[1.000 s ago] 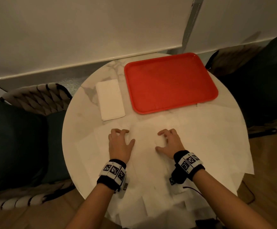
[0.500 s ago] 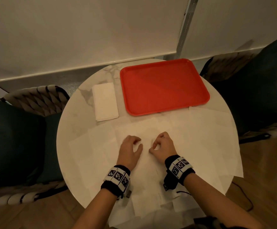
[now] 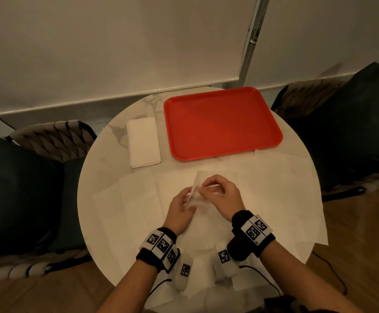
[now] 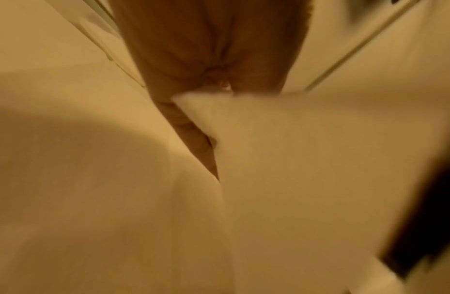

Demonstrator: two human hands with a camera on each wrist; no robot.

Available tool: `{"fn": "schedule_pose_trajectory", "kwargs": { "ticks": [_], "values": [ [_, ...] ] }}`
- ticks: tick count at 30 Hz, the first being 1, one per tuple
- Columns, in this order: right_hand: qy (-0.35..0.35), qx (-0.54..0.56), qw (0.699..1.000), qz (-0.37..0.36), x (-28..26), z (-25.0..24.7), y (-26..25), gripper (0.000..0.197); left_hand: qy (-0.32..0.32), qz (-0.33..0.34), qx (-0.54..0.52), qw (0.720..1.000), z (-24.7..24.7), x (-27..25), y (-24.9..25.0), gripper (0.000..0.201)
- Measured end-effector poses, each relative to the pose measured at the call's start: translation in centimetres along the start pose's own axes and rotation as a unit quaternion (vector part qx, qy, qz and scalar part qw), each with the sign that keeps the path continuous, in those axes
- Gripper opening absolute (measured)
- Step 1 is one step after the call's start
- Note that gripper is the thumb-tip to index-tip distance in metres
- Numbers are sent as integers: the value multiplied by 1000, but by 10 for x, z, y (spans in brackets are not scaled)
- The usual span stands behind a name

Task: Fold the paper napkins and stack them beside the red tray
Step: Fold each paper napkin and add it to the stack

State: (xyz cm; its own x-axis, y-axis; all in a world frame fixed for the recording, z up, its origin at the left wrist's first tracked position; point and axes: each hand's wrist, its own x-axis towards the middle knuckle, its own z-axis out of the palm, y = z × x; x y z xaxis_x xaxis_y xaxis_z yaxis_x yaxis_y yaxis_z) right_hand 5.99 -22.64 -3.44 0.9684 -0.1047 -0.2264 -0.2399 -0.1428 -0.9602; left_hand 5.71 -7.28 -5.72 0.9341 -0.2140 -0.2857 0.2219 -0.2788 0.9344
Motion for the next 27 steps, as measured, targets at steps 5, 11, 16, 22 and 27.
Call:
{"fn": "schedule_pose_trajectory", "kwargs": {
  "ticks": [5, 11, 16, 22, 27],
  "values": [
    [64, -54, 996, 29, 12, -23, 19, 65, 24, 8, -73, 997, -38, -5, 7, 47],
    [-24, 2, 995, 100, 20, -9, 20, 41, 110, -42, -95, 988, -76, -6, -4, 17],
    [-24, -40, 997, 55, 18, 19, 6, 20, 120, -76, -102, 985, -89, -12, -6, 9],
    [-62, -113, 991, -34, 4, 67, -21, 19, 99, -87, -154, 979, -89, -17, -6, 30],
    [-134, -128, 982, -39, -5, 91, -26, 47, 56, -86, -217, 971, -99, -22, 8, 64]
  ]
}}
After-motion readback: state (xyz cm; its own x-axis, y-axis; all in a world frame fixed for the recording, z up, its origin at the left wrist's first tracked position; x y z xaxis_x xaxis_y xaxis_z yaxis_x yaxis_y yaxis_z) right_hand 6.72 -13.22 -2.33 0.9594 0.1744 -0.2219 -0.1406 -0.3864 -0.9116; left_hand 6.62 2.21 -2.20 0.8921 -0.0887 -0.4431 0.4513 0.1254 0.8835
